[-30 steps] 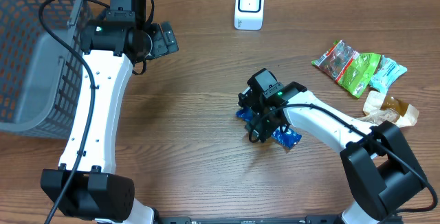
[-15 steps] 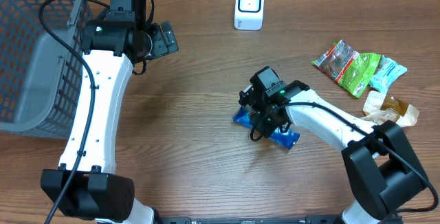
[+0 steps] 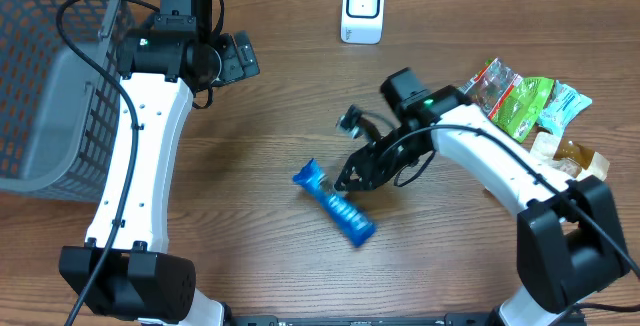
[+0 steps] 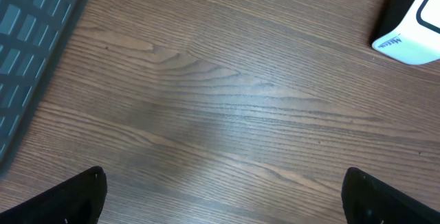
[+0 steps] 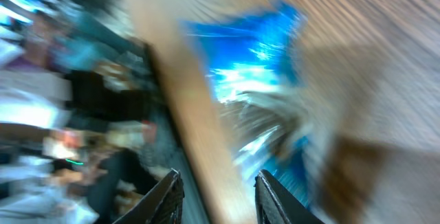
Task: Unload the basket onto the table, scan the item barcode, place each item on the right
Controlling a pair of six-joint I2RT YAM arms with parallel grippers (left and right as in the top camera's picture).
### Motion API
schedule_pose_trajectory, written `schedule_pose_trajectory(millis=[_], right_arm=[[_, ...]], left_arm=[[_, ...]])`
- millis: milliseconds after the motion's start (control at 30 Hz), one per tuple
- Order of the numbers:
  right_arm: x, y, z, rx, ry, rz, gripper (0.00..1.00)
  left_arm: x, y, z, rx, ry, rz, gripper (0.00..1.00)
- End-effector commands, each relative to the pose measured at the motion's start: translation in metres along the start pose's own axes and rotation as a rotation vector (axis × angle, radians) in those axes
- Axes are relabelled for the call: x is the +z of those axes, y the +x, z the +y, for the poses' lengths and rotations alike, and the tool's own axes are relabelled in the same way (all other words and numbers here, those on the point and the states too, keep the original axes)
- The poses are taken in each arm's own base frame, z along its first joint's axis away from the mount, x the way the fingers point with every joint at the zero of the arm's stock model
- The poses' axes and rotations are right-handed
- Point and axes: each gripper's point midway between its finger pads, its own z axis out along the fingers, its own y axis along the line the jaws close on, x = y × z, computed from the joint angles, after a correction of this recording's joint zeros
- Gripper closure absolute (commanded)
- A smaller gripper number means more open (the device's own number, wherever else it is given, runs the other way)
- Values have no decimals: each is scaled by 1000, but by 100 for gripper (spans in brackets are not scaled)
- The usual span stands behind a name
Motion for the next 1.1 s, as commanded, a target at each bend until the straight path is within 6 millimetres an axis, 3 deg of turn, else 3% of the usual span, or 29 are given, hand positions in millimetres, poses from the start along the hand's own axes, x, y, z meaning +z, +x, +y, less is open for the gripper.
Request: schedule_pose_trajectory(millis=[0,133,267,467,767,933,1067], right_arm=[[-29,-23,41,49,-291,-128,60],[-46,-29,28,120,-277,-174,56],[-45,-21,-9,143,-79,-149,56],[-12,5,-46,189,271,15,59],[39,49,-64,175,583,180,58],[52,59,-74,109,751,200,57],[59,54,-74,58,817,181,53]], left_arm=[[3,0,-3,-5,6,9,0],[3,0,-3,-5,6,9,0],[3,0,-3,-5,7,9,0],[3,0,-3,-5,7,9,0],[3,0,-3,-5,6,9,0],[3,0,-3,-5,6,9,0],[3,0,-3,-5,6,9,0]])
